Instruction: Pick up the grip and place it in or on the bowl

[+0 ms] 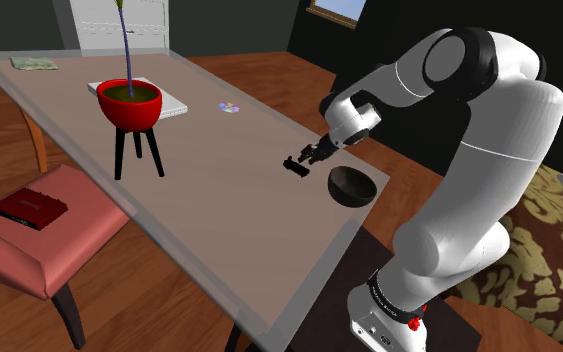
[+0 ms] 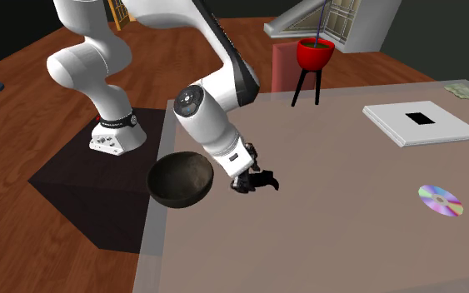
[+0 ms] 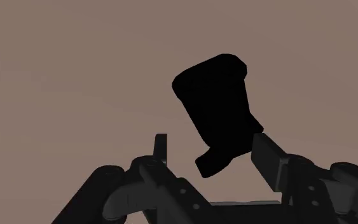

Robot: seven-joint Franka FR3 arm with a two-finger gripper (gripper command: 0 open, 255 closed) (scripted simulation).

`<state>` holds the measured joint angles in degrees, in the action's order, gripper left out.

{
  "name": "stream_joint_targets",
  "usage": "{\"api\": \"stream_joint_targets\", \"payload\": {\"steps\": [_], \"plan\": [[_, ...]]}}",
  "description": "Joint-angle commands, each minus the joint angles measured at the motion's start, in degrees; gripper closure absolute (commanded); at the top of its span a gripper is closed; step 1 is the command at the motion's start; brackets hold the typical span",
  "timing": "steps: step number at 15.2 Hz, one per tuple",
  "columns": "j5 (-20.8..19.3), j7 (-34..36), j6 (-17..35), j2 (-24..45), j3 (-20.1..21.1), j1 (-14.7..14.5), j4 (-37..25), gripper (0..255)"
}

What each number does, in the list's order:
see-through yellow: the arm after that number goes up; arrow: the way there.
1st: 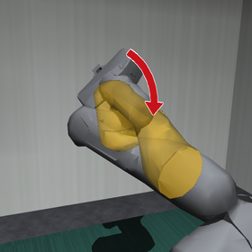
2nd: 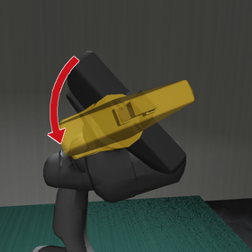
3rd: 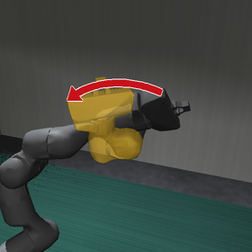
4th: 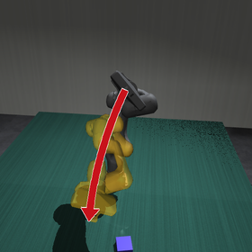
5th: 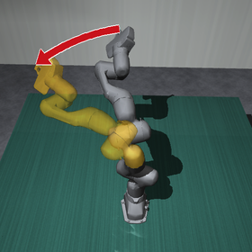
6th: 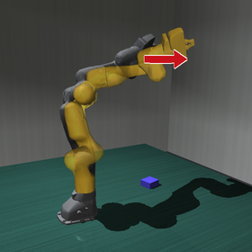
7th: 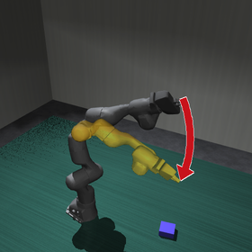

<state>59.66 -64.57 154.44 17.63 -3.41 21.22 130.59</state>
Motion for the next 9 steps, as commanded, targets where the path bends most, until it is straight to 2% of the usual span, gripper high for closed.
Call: {"api": "stream_joint_targets", "payload": {"steps": [1, 2, 3, 9], "plan": [[-27.1, 19.4, -4.7, 1.8, -5.1, -7.2, -4.4, 0], [-37.4, 26.4, -10.0, 3.9, -8.4, -12.1, -8.6, 0], [-41.1, 28.6, -13.1, 5.3, -10.6, -15.1, -11.1, 0], [-38.6, 26.9, -9.9, 9.1, -10.0, -15.2, -11.4, 0]]}}
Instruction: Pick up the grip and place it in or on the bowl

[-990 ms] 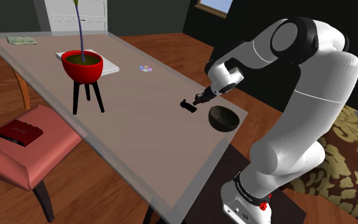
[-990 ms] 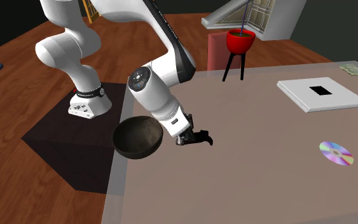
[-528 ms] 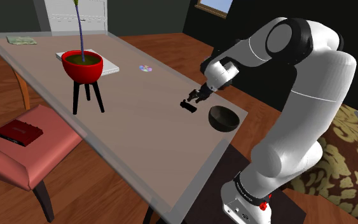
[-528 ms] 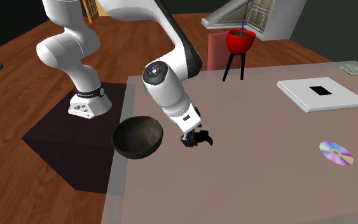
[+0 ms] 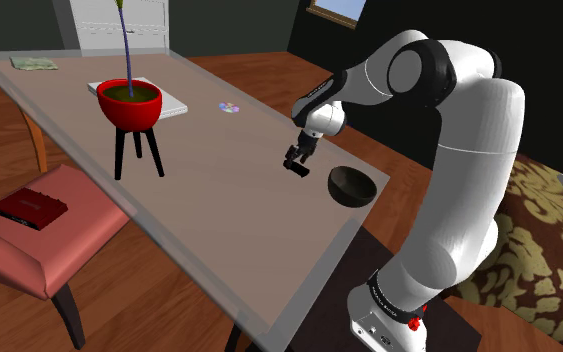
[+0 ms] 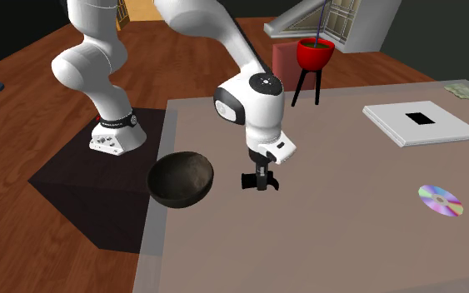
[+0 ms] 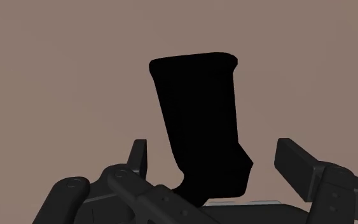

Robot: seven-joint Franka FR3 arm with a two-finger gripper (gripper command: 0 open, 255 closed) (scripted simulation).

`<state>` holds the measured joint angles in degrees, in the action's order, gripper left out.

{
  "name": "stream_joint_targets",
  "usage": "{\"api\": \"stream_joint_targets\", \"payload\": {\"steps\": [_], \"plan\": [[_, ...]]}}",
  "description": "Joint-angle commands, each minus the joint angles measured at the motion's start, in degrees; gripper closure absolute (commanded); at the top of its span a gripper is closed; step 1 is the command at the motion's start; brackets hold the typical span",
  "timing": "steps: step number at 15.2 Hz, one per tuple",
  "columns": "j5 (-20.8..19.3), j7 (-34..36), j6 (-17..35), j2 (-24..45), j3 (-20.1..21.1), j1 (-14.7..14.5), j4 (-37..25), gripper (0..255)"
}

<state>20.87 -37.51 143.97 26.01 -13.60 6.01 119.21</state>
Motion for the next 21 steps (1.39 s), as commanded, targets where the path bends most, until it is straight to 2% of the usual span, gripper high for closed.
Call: {"api": "stream_joint_targets", "payload": {"steps": [1, 9, 10, 21], "plan": [[0.5, -0.4, 1.1, 1.3, 0.4, 0.1, -0.1, 0], [0.7, -0.5, 1.4, 1.7, 0.6, 0.2, -0.2, 0], [0.7, -0.5, 1.4, 1.7, 0.6, 0.2, -0.2, 255], [0.1, 0.1, 0.4, 0.4, 0.1, -0.1, 0.0, 255]]}}
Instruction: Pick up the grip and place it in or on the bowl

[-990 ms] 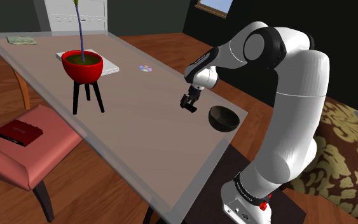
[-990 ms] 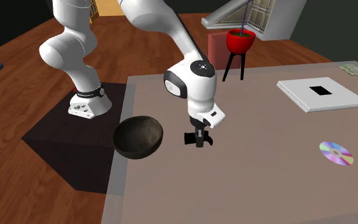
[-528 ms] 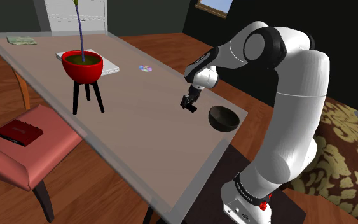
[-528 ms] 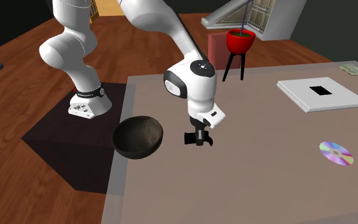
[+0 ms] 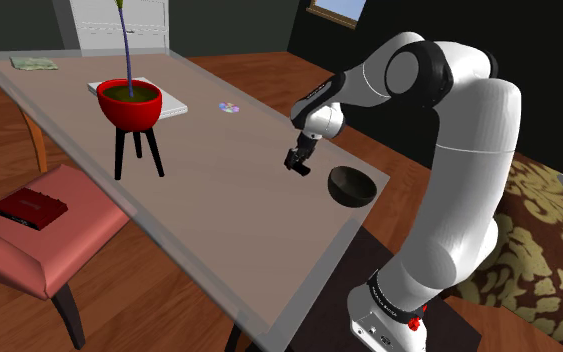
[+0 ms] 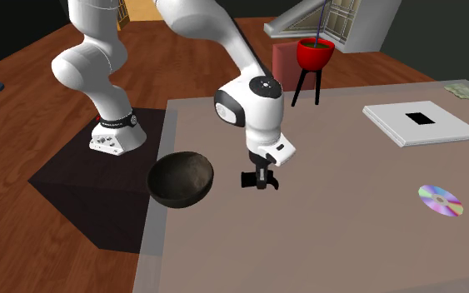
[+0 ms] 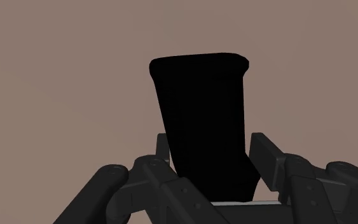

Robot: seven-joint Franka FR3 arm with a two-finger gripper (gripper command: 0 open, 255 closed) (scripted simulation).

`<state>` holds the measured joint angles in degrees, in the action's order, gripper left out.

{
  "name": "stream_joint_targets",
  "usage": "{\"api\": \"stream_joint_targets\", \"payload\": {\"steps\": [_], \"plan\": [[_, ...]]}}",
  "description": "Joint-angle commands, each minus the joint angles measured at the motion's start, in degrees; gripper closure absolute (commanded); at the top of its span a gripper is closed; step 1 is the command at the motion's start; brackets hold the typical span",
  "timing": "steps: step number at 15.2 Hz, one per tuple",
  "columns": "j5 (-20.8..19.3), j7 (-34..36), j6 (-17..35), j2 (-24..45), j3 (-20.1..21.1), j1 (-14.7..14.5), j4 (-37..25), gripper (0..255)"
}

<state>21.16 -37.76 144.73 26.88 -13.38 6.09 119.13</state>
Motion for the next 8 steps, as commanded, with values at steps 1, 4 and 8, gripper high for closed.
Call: {"api": "stream_joint_targets", "payload": {"steps": [1, 4, 8], "plan": [[-0.6, 0.6, -0.9, -1.1, -0.4, -0.4, 0.1, 255], [-1.6, 1.5, -2.6, -2.9, -1.0, -0.8, 0.2, 255], [-3.0, 2.6, -4.9, -5.3, -1.8, -1.4, 0.2, 255]]}}
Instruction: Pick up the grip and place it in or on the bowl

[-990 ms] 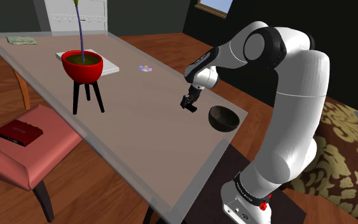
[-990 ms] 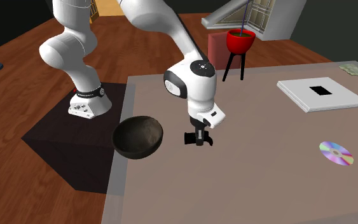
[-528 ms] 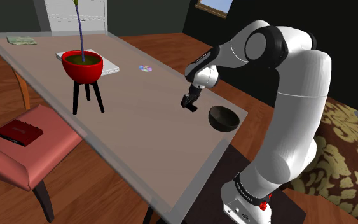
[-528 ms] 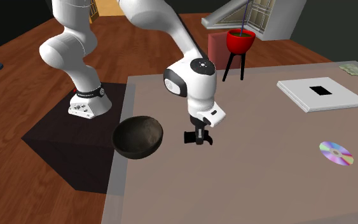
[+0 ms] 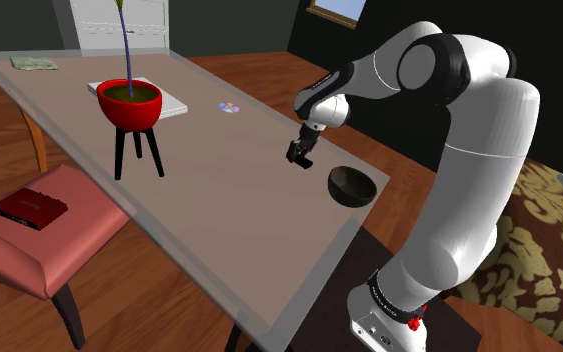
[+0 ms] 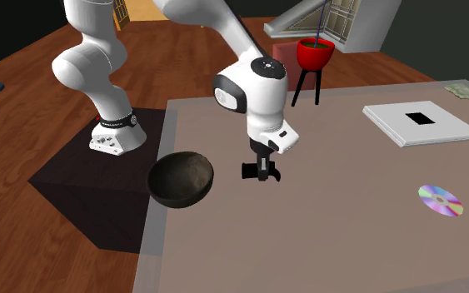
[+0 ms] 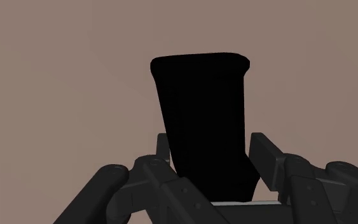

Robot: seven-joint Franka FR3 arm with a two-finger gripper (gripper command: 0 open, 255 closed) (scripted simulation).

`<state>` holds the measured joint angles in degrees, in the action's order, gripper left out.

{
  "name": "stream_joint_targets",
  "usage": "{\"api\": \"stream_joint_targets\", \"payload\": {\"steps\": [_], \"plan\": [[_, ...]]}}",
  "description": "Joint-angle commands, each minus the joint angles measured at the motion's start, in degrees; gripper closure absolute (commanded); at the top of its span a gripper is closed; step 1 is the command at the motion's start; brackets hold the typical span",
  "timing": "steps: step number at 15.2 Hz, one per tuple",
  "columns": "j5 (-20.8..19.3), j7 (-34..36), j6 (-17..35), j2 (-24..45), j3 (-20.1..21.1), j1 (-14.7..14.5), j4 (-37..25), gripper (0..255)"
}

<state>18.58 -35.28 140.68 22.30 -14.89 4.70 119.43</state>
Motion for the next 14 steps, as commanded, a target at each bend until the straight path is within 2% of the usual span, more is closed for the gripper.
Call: {"api": "stream_joint_targets", "payload": {"steps": [1, 14], "plan": [[-0.8, 0.4, -1.4, -1.3, -0.5, -0.1, -0.1, 255], [-4.9, 3.9, -9.3, -8.1, -2.2, -1.3, -1.8, 255]]}}
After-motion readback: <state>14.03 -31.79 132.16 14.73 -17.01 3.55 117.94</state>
